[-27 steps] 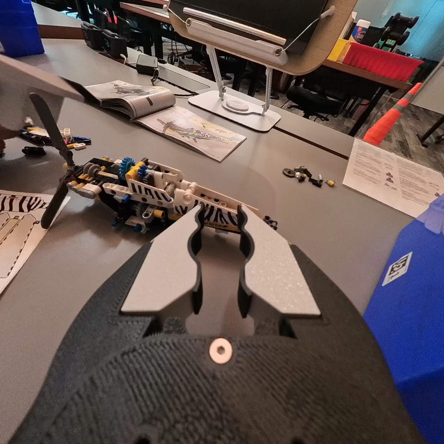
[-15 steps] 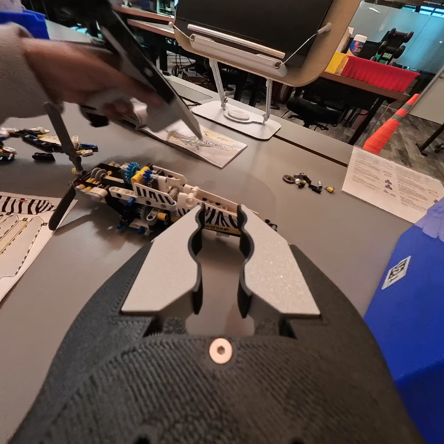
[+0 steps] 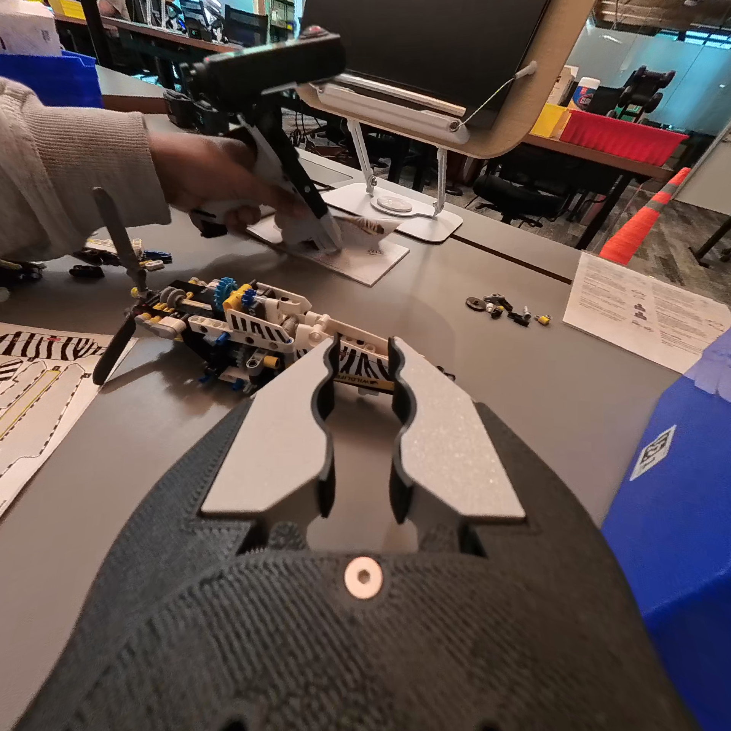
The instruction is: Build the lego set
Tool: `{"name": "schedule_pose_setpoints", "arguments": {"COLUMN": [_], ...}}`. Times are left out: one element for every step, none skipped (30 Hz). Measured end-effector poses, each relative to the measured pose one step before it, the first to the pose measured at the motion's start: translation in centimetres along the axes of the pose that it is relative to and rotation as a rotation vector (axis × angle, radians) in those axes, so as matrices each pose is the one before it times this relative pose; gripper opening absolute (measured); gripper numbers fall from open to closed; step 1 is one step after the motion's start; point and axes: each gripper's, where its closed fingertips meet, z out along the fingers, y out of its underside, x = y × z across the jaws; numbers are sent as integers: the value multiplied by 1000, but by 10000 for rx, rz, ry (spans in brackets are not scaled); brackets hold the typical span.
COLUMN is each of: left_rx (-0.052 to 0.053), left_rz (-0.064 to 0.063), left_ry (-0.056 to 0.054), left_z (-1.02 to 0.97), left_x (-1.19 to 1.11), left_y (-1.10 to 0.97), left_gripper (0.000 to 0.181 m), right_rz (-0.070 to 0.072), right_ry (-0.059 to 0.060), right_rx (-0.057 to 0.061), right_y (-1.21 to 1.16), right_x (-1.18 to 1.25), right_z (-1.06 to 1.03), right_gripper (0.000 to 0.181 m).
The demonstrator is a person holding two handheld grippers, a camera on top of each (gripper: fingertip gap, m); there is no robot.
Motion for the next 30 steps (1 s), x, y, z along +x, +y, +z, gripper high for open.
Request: {"name": "schedule_pose_setpoints", "arguments": {"left_rx": [215, 203, 181, 213, 273, 288, 295, 311, 302, 255, 219, 189, 152, 130, 105, 73, 46, 26, 50, 80, 98, 81, 92, 92, 35, 6, 63, 101, 129, 154], "left_rz": [-13, -68, -115, -136, -128, -97, -81, -114, -146, -181, -239, -348, -410, -449, -472, -451, -402, -351, -324, -300, -280, -262, -222, -205, -315, -369, -341, -408, -454, -433], "left_ry": [-58, 36, 100, 109, 75, 41, 29, 31, 33, 1, -26, -99, -26, 67, 88, 90, 92, 155, 220, 303, 341, 254, 186, 175, 166, 407, 493, 359, 388, 394], "left_z": [-257, -296, -362, -457, -570, -669, -755, -842, -899, -919, -916, -913, -895, -866, -841, -797, -728, -628, -520, -431, -333, -275, -235, -236, -249, -258, -262, -267, -269, -276], "left_x": [-317, -170, -96, -111, -216, -340, -455, -556, -695, -866, -1047, -1278, -1262, -1161, -1141, -1129, -1069, -891, -678, -409, -216, -259, -299, -288, -237, 232, 370, 127, 141, 162], "left_y": [-157, -147, -122, -197, -298, -320, -318, -309, -271, -158, -93, -30, 15, 70, 125, 179, 240, 246, 213, 173, 144, 156, 82, 16, -12, -99, -228, -270, -320, -367], "left_gripper": [15, 13, 13, 10, 7, 5, 5, 5, 5, 8, 11, 11, 11, 11, 11, 12, 12, 15, 19, 21, 22, 24, 25, 24, 22, 17, 11, 3, 1, 0], "right_rz": [-11, -9, -7, -8, -11, -12, 2, 27, 56, 88, 131, 182, 217, 216, 171, 91, 3, -81, -145, -174, -170, -161, -152, -141, -131, -121, -109, -103, -86, -61], "right_ry": [9, 9, 8, 9, 24, 55, 69, 48, 37, 20, 10, 17, 23, 15, -1, 5, 3, -13, -30, -38, -38, -26, -9, 3, 18, 32, 43, 56, 65, 57], "right_rx": [4, 0, -7, -8, 20, 102, 218, 308, 333, 337, 311, 248, 168, 105, 74, 33, -27, -82, -130, -173, -199, -200, -193, -182, -163, -135, -108, -86, -76, -74], "right_y": [2, -1, 4, 6, -24, -132, -278, -393, -430, -421, -391, -302, -196, -130, -100, -46, 39, 110, 179, 228, 254, 245, 244, 224, 195, 166, 134, 106, 100, 82], "right_x": [-3, 7, 0, 2, 20, 57, 78, 93, 100, 122, 162, 210, 262, 244, 189, 105, 5, -107, -194, -223, -226, -194, -172, -136, -99, -72, -38, -2, 33, 24], "right_z": [0, -7, 10, 9, -21, -109, -178, -238, -263, -267, -246, -204, -163, -120, -73, -31, 32, 95, 152, 205, 218, 213, 207, 197, 183, 157, 127, 115, 102, 86], "right_gripper": [22, 22, 22, 21, 21, 19, 16, 13, 10, 8, 6, 5, 4, 4, 4, 5, 5, 6, 7, 8, 8, 9, 9, 10, 10, 10, 10, 10, 10, 10]}}
